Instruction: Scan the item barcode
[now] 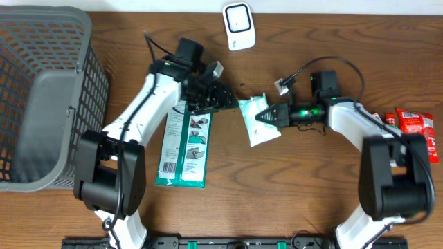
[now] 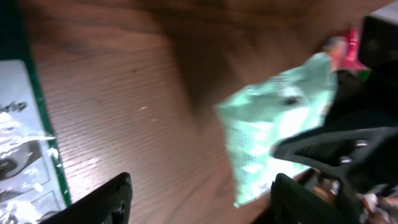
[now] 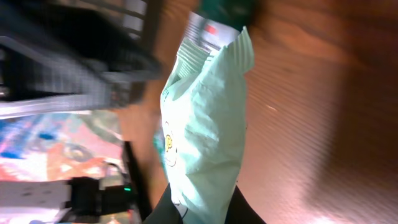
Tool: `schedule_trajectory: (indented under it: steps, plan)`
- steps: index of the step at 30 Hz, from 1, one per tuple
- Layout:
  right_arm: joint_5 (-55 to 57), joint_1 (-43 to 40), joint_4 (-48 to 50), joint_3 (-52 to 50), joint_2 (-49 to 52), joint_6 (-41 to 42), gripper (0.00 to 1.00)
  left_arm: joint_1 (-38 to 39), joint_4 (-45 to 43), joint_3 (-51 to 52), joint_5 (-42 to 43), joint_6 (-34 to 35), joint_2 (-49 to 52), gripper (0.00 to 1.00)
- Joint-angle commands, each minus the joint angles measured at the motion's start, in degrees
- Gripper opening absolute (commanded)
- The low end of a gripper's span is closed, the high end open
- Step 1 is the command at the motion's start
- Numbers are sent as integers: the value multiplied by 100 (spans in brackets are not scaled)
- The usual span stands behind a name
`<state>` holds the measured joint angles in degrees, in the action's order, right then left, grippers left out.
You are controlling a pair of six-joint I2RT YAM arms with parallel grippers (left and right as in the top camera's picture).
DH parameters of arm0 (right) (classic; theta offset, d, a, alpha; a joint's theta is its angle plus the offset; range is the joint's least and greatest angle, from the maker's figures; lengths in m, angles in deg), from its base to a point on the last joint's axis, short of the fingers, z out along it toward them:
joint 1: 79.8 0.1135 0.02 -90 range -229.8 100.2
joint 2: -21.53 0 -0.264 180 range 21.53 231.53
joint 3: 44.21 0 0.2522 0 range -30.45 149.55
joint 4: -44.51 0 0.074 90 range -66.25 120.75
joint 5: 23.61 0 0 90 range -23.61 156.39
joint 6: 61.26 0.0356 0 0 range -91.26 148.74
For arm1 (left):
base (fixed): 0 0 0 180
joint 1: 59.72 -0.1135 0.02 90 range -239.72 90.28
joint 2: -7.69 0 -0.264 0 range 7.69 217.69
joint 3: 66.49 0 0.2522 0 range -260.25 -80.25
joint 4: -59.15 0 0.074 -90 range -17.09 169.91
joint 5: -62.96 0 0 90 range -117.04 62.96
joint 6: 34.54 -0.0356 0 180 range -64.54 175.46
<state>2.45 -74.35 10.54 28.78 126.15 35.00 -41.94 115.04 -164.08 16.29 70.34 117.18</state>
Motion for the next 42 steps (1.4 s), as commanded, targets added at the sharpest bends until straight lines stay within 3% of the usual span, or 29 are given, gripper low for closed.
schedule_trajectory:
  steps: [1, 10, 15, 22, 28, 42]
  plan:
    - [-538, -55, 57, 2, -382, 448, 4, -35, -72, -63, 911, -319, -85, 73]
    - [-955, -55, 317, 2, -634, 713, 4, -17, -750, -63, 2210, -457, -85, 73]
    - [-1147, -55, 538, 2, -636, 852, 4, 0, -780, -63, 2269, -457, -85, 68]
    - [-1272, -55, 743, 2, -636, 1069, 5, 2, -793, -63, 2273, -450, -85, 41]
    - [-1270, -48, 741, 2, -636, 1069, 6, 4, -826, -63, 2275, -409, -85, 28]
    - [-1314, -48, 748, 2, -636, 1073, 11, 136, -1202, -63, 2358, -319, -85, 30]
